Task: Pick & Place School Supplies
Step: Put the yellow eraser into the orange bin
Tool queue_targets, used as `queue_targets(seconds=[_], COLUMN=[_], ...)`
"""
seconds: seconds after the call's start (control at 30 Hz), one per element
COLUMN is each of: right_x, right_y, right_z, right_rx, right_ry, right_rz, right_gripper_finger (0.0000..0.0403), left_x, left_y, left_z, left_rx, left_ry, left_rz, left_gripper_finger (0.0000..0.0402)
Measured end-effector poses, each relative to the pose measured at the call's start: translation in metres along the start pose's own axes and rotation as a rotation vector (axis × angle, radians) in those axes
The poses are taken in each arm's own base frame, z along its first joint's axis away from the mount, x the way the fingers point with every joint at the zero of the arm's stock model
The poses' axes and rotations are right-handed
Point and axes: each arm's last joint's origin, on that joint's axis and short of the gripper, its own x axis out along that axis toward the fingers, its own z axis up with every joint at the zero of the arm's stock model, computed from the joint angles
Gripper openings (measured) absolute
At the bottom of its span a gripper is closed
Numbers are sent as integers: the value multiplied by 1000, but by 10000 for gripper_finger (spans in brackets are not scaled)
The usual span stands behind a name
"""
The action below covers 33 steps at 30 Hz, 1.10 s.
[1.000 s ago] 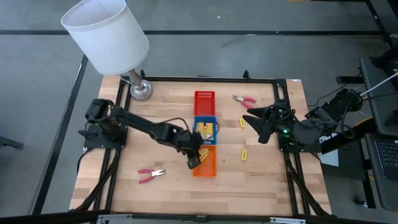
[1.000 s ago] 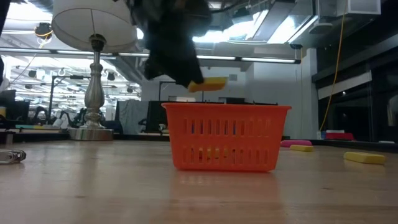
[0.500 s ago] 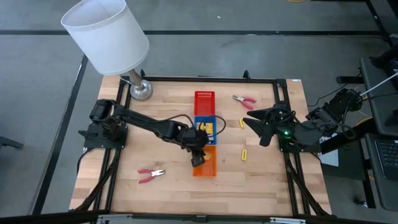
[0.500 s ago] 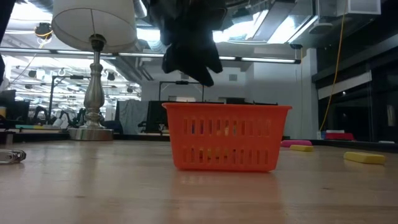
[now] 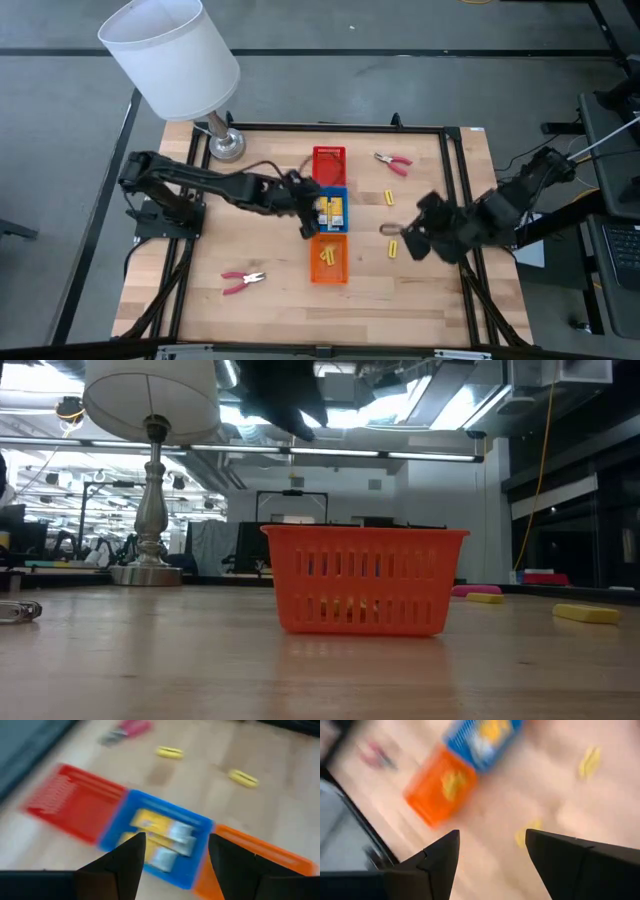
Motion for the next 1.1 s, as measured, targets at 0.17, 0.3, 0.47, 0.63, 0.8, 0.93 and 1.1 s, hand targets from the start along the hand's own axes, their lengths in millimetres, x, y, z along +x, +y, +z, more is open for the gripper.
queue_targets(seconds=[0.17,0.3,0.47,0.63,0.8,0.93,1.1], right_x=[33,56,89,98,104,109,128], right_y=[1,-16,-18,-24,-41,-46,-58], right_z=[-49,-89,-88,-69,-61,-52,-53], right_rx=[99,405,557,601,571,557,608], right_ry=[253,318,331,153,113,85,126], right_rz=[14,-62,-10,-42,-229,-261,-291], right_gripper_finger=[233,233,215,183,168,180,214], left_x=[-30,-49,-61,-61,-61,-61,-61], left_y=[21,33,36,36,36,36,36], left_z=[0,-2,-3,-4,-5,-5,-4], left_rx=[11,-48,-98,-85,-73,-74,-84], left_ry=[-9,-24,-55,-40,-33,-33,-38], left_rz=[132,213,227,223,221,222,219], left_gripper_finger=[212,214,212,213,213,213,214])
